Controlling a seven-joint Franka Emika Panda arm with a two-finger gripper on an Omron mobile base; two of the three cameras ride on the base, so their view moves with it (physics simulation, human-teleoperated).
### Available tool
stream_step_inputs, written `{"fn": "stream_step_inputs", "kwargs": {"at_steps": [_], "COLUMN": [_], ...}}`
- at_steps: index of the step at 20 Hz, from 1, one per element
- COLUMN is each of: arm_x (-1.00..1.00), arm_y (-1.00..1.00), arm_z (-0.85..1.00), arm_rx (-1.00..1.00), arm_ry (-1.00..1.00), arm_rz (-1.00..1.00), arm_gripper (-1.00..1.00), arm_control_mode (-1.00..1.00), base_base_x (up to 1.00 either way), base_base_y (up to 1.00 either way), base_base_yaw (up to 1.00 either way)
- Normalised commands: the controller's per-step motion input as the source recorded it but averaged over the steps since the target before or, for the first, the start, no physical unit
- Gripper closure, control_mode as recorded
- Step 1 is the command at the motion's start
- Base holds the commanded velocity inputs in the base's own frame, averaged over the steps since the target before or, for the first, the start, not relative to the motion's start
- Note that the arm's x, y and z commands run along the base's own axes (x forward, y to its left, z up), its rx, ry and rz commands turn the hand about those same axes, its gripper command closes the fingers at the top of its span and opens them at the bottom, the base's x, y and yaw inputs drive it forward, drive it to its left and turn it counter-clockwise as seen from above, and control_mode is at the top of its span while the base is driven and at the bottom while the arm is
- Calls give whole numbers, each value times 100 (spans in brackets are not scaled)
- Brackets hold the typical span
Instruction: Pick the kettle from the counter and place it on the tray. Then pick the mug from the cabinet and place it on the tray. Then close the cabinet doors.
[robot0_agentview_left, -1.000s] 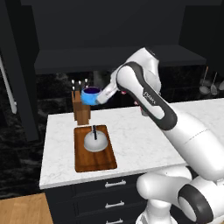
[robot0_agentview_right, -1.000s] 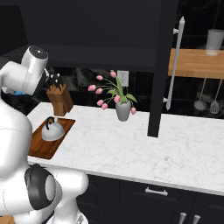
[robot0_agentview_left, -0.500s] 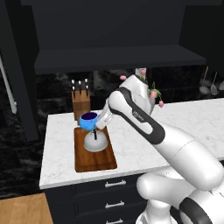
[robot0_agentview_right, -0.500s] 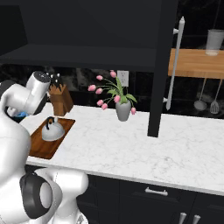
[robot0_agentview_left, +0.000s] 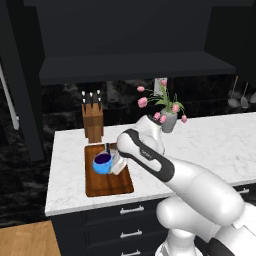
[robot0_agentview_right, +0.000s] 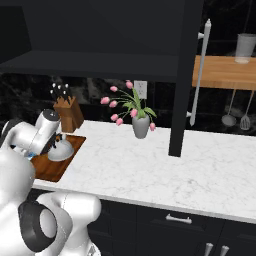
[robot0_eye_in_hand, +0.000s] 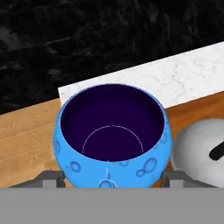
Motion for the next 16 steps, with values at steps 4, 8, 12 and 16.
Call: {"fn": "stream_step_inputs", "kwargs": {"at_steps": [4,8,12,16], "arm_x": [15,39,40,35], "arm_y": [0,0,0,0], "arm_z": [-82,-59,-49,-39], "arm_rx": [-1,0,0,0], "arm_ry": [0,0,0,0], "arm_rz": [3,0,0,0], "arm_gripper": [100,100,100,100], "arm_control_mode": [-100,-100,-100,-100], "base_base_x": [0,0,0,0], "base_base_y": [0,0,0,0], "base_base_yaw": [0,0,0,0]}}
